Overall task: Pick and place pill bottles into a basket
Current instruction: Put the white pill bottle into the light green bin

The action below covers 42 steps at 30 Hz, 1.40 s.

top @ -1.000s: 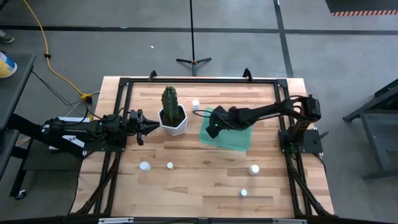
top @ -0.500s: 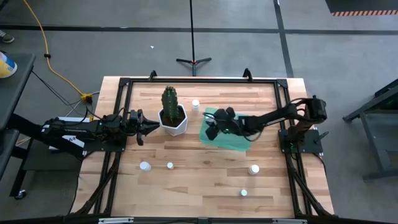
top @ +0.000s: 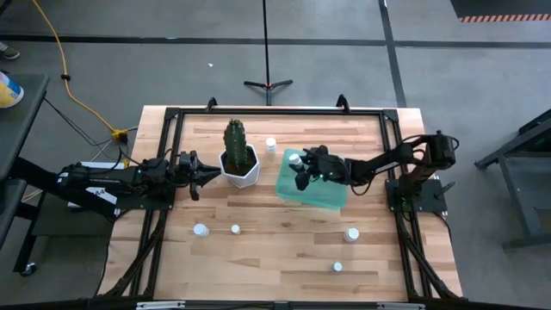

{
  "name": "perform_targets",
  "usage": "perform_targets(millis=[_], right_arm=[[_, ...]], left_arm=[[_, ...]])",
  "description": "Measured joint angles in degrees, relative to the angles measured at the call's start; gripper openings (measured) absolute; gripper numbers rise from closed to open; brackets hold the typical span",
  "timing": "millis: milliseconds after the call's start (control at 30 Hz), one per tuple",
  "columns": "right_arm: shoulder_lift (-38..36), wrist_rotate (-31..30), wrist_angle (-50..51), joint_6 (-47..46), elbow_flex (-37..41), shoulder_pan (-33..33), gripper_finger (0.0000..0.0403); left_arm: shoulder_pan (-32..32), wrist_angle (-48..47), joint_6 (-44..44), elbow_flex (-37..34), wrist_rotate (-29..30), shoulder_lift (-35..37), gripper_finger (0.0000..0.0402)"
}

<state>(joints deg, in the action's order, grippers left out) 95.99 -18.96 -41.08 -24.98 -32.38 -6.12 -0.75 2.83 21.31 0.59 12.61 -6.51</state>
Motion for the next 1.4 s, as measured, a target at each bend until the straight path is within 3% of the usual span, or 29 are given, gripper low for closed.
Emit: perform_targets(millis=[233, 500, 833, 1400], right_arm=[[0.6, 6.1, -0.8, 2.5, 0.0, -3.0, 0.0168], [5.3, 4.9, -14.7, 4.3, -0.2, -4.9, 0.0168], [13.0, 3.0, -24.4, 6.3, -0.6, -4.8, 0.0168], [13.9, 3.1, -25.6, 12.0, -0.6, -2.7, 0.0185]], left_arm=[[0.0, 0.0, 0.0, 0.0, 0.3, 0.0, 0.0097], [0.0, 0.0, 0.0, 0.0, 0.3, 0.0, 0.0097], [0.0, 0.0, 0.1, 0.0, 0.5, 0.0, 0.0097], [0.0, 0.0, 0.3, 0.0, 0.6, 0.0, 0.0097]])
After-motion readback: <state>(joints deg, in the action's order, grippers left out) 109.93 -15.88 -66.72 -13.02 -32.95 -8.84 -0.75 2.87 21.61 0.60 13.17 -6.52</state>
